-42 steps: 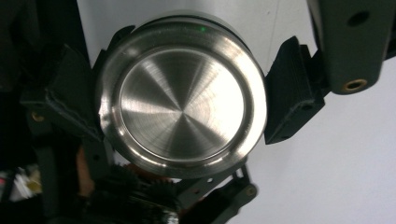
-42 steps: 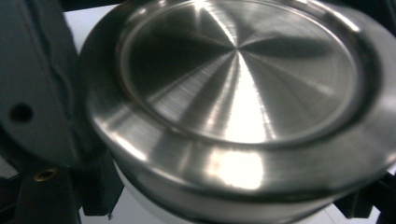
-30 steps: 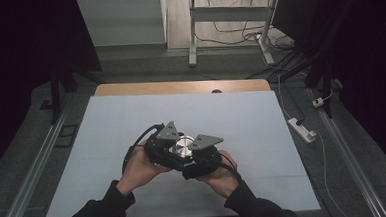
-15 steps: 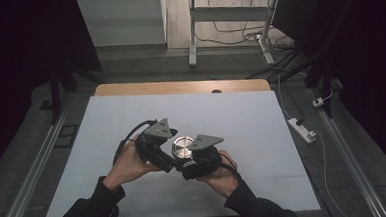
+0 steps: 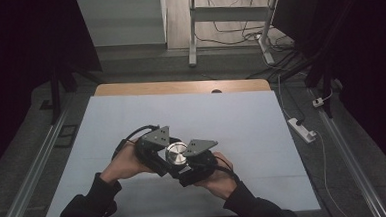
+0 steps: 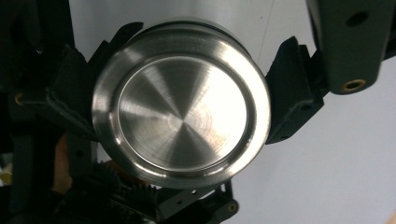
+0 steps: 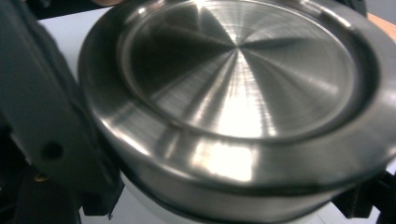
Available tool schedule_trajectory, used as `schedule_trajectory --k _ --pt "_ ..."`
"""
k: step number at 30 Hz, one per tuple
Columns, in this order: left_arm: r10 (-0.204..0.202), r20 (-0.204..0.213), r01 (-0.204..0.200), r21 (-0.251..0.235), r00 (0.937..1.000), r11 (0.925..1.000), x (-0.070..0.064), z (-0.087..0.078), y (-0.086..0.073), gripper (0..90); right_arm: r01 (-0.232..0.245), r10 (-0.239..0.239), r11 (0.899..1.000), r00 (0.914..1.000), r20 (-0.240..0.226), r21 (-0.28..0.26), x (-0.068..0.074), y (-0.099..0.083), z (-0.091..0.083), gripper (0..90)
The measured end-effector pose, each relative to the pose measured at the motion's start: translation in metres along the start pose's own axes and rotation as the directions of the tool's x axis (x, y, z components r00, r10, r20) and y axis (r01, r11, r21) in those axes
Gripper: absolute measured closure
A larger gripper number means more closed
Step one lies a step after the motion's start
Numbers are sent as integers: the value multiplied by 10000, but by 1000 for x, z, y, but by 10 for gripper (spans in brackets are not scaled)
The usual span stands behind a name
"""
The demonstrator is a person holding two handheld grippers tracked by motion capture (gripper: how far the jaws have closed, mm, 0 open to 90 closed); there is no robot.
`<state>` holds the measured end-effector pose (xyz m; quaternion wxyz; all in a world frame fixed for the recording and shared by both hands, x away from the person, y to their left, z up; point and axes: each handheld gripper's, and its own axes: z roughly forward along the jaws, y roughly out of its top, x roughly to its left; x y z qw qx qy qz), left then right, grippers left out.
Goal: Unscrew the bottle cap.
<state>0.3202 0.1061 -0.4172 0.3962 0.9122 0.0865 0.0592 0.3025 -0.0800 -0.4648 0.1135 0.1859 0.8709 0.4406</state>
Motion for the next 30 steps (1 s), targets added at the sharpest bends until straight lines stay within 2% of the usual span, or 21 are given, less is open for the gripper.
schedule_trajectory --k 2,5,7,9,12,13,14,15,16,17,18,19,21,23,26,27,30 --pt "-467 -349 464 -102 9983 9989 -2 2 4 189 -164 164 9999 9995 252 -1 -2 0 -1 150" --pt "-1029 -754 1016 -202 9918 9946 -4 6 9 190 -386 387 9992 9976 576 -32 -5 -1 -2 151" --pt "-1122 -858 1109 -200 9900 9936 -5 6 10 190 -478 482 9988 9967 660 -88 -7 -1 -4 150" --pt "-1376 -1157 1354 -266 9837 9904 -7 7 13 191 -539 546 9985 9955 779 -114 -8 -1 -5 151" --pt "-1691 -1322 1653 -387 9767 9855 -9 8 15 191 -645 659 9978 9937 905 -182 -9 0 -6 151" --pt "-1691 -1322 1653 -387 9767 9855 -9 8 15 191 -675 691 9975 9931 951 -200 -9 0 -6 151" --pt "-1931 -1464 1880 -480 9702 9810 -10 8 17 190 -742 761 9970 9923 979 -233 -9 0 -6 150" --pt "-2014 -1621 1942 -594 9660 9792 -11 8 18 191 -787 807 9966 9915 1020 -233 -10 0 -6 151" --pt "-2141 -1656 2031 -814 9627 9758 -11 5 19 191 -841 857 9963 9905 1078 -196 -10 -1 -6 150" --pt "-2356 -1523 2222 -999 9598 9699 -11 2 20 191 -890 894 9960 9895 1139 -82 -10 -2 -5 150" --pt "-2305 -1699 2187 -854 9581 9721 -12 0 22 190 -786 783 9969 9900 1173 -19 -11 -4 -4 151" --pt "-2248 -1802 2110 -926 9576 9731 -14 -2 22 190 -927 941 9955 9897 1075 -181 -12 -5 -4 151" --pt "-2302 -1577 2170 -966 9603 9714 -14 -4 21 190 -1014 1035 9945 9905 900 -278 -12 -3 -5 151" --pt "-2155 -1723 2046 -790 9612 9757 -14 -3 21 190 -870 903 9955 9907 1014 -370 -11 -1 -7 151" --pt "-2114 -1718 2021 -698 9622 9769 -13 -2 20 190 -929 971 9947 9899 1031 -452 -11 -1 -8 151" --pt "-2010 -1825 1929 -612 9624 9793 -13 -2 19 190 -974 1016 9943 9890 1076 -438 -13 -1 -9 151" --pt "-1989 -1927 1900 -637 9609 9797 -12 -4 18 190 -1064 1105 9934 9879 1087 -430 -16 -3 -10 151"
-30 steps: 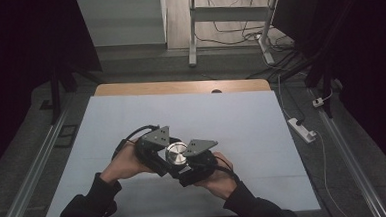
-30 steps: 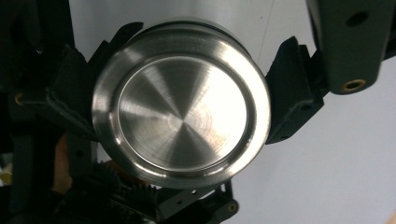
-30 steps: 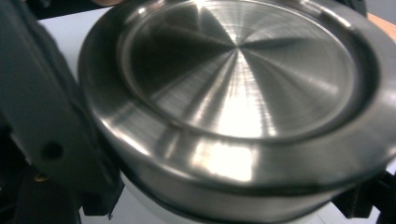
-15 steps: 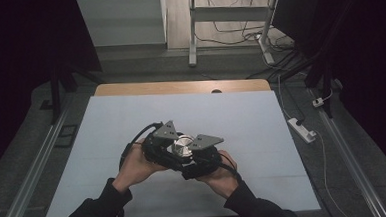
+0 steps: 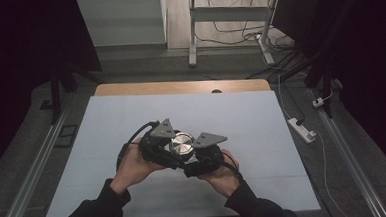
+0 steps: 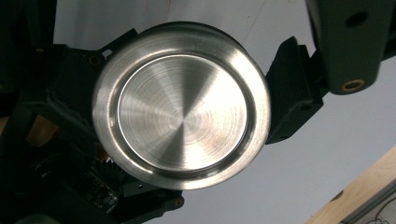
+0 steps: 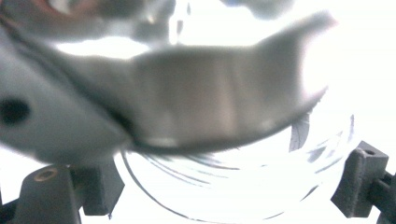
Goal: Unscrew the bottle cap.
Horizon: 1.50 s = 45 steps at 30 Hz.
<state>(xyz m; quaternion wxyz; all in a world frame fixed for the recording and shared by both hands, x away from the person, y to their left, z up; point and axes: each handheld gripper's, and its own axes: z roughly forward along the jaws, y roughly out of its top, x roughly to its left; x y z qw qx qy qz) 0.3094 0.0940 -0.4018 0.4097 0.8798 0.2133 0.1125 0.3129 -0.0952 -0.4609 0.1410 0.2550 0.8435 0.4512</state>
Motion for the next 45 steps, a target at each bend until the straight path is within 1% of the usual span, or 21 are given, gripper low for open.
schedule_trajectory --k 8,11,16,27,32,40,45 --pt "-43 -57 42 -66 10000 10000 3 -6 -1 190 -7 7 10000 10000 19 25 -2 0 -1 151" --pt "8 -77 -9 -84 10000 10000 3 -7 -1 190 13 -13 10000 10000 28 61 -2 -1 0 151" --pt "39 -129 -40 -38 9999 10000 3 -8 -3 190 28 -28 10000 10000 19 87 -3 -1 -1 151" --pt "90 -87 -89 51 9999 9999 2 -9 -4 190 -40 39 9999 9999 122 102 -7 -1 -2 151" --pt "80 -136 -78 87 9999 9999 1 -11 -7 190 -76 73 9998 9998 186 160 -11 -1 -1 151" --pt "-15 -195 15 -22 9998 10000 0 -20 -13 190 -78 73 9998 9995 313 170 -20 2 -2 150" --pt "-16 -176 15 -72 9998 10000 -1 -25 -18 190 -76 67 9996 9994 338 255 -26 2 1 150"
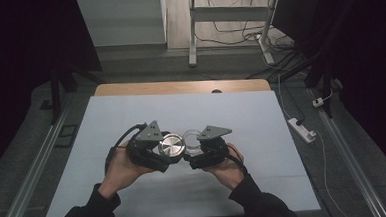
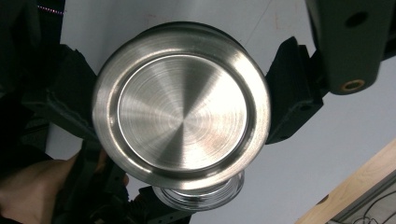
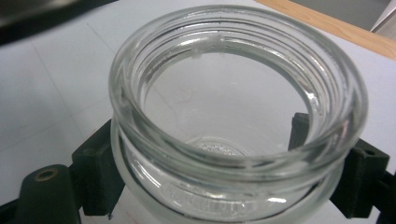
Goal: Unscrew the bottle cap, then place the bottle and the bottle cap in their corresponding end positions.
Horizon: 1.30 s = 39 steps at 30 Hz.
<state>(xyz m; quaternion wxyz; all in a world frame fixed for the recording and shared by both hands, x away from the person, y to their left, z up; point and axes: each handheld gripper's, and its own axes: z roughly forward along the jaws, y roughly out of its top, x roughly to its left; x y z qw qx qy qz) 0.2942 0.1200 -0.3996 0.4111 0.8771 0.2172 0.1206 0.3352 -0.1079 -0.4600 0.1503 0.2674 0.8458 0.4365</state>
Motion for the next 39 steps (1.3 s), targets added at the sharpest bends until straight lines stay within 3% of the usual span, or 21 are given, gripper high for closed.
schedule_trajectory --k 13,39 --pt "25 243 -29 169 9997 9999 -4 5 -21 190 57 -58 9999 9999 85 147 -9 8 16 151" --pt "375 686 -413 547 9969 9976 -24 48 -47 190 54 -59 9999 9993 363 143 -29 22 42 151"
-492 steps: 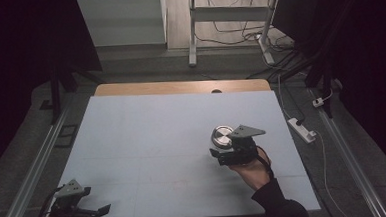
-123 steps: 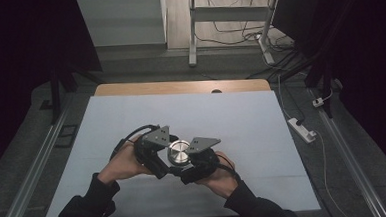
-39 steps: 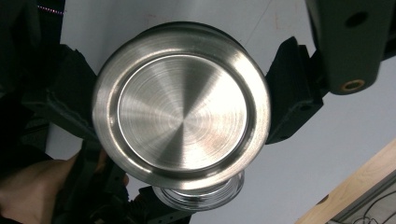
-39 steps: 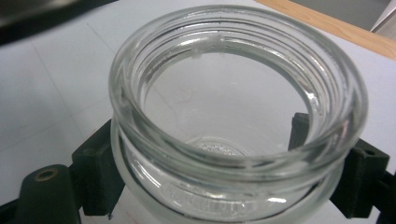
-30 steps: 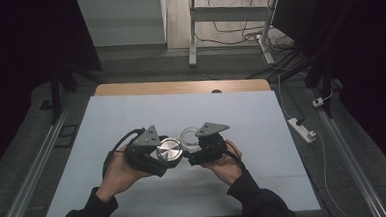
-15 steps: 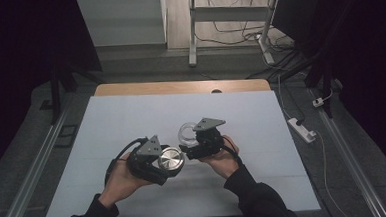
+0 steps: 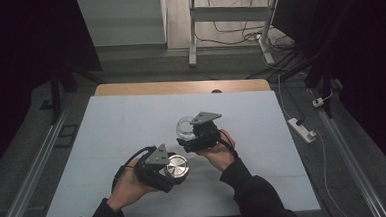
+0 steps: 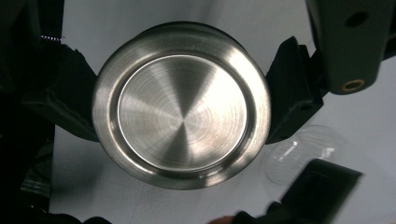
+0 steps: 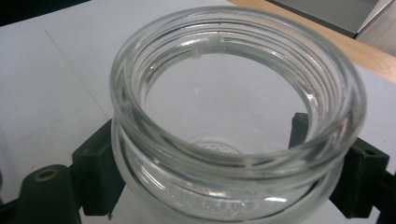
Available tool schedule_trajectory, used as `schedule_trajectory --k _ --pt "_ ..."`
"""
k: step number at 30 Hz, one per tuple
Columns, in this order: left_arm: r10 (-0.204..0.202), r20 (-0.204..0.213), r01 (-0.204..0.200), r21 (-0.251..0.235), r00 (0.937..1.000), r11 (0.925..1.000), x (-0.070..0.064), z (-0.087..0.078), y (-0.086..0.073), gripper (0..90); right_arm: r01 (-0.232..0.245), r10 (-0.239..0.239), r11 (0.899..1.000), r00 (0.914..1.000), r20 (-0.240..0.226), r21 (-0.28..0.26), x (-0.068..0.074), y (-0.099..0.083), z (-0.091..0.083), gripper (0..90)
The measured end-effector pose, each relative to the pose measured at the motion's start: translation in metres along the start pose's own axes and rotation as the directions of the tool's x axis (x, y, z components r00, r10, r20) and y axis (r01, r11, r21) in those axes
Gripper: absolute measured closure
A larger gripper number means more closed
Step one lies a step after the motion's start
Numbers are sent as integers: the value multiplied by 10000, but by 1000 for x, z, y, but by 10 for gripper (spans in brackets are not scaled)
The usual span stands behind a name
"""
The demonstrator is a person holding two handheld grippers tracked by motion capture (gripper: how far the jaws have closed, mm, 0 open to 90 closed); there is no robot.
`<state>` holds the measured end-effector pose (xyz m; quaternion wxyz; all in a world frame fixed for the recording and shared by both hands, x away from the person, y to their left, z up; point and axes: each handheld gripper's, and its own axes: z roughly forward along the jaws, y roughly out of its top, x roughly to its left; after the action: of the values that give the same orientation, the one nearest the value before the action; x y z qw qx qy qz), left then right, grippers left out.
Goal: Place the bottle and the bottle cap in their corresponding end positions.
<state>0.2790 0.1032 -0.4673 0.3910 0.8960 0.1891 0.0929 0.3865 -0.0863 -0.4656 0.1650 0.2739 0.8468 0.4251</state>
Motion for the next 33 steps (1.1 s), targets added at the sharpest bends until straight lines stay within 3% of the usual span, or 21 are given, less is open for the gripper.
schedule_trajectory --k 18,33 --pt "-394 -17 394 42 9992 9992 3 42 -17 189 113 -118 9998 9993 345 139 -13 9 37 150" --pt "-544 -545 558 247 9970 9981 11 67 -23 189 75 -98 9991 9985 540 413 -21 5 58 150"
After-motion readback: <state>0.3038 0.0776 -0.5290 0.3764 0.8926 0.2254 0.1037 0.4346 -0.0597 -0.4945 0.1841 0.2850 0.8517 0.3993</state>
